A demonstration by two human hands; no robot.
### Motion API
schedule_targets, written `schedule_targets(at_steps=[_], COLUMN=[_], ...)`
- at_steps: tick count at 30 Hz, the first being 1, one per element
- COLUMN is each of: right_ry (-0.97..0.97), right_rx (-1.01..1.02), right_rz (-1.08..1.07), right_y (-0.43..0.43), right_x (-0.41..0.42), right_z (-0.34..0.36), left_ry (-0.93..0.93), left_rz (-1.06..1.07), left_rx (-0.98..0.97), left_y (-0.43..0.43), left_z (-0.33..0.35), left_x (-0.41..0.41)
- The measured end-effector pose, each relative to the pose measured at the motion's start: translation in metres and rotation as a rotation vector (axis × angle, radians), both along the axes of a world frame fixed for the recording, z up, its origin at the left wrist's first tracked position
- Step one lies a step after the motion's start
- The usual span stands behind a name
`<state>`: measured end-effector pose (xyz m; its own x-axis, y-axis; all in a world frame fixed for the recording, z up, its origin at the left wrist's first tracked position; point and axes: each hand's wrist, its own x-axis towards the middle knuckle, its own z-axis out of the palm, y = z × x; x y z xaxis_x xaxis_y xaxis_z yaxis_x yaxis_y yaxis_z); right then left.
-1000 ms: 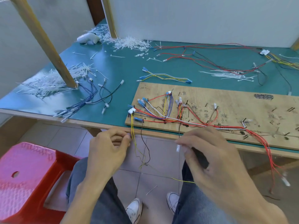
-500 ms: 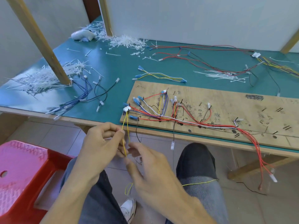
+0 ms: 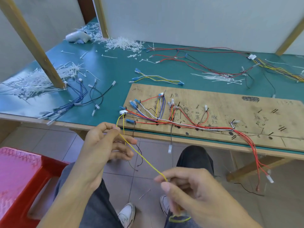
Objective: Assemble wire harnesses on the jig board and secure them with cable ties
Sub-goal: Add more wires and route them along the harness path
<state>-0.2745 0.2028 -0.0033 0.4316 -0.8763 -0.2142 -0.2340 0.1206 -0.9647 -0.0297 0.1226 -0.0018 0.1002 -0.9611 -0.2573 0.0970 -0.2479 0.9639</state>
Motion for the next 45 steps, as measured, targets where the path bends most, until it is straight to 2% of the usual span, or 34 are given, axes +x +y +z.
schedule_targets(at_steps=[4,6,10,13,15,18,23,30,35,37,39,42,45], right_ry=[-0.128,-0.155,-0.156,-0.111,-0.106,-0.114,-0.121,-0.225,-0.399,-0.591,-0.731,-0.471,-0.483], right_rx=[-0.081,-0.115,-0.07,-0.04,-0.016,0.031,0.089,0.08,0.074,0.079,0.137,0.127,0.169], right_rz=[-0.13,-0.175,-0.188,-0.176,-0.159,-0.12,-0.042,0.059,0.053,0.033,-0.109,-0.531,-0.607], right_y=[0.0,-0.003,-0.006,-0.006,-0.004,-0.001,0.0,-0.011,-0.018,-0.02,-0.022,-0.019,-0.022], right_x=[-0.035,-0.047,-0.07,-0.077,-0.076,-0.071,-0.062,-0.064,-0.089,-0.098,-0.105,-0.112,-0.114], right_z=[0.018,0.025,0.031,0.027,0.023,0.018,0.014,0.015,0.011,0.008,0.005,0.0,-0.004], left_ry=[-0.072,-0.182,-0.597,-1.04,-1.2,-1.206,-1.142,-1.216,-1.404,-1.495,-1.583,-1.613,-1.601], left_rz=[-0.055,-0.038,0.022,0.094,0.057,-0.038,-0.033,-0.149,-0.305,-0.332,-0.35,-0.345,-0.331], left_rx=[-0.022,-0.074,-0.283,-0.576,-0.732,-0.722,-0.669,-0.696,-0.759,-0.761,-0.747,-0.738,-0.742], left_y=[0.001,-0.001,-0.006,-0.014,-0.025,-0.038,-0.04,-0.037,-0.038,-0.036,-0.033,-0.026,-0.023], left_z=[-0.007,-0.012,-0.021,-0.017,-0.016,-0.019,-0.019,-0.017,-0.015,-0.013,-0.013,-0.017,-0.018], left_x=[-0.011,-0.015,-0.017,-0.014,-0.008,0.006,0.015,0.027,0.035,0.033,0.031,0.029,0.029])
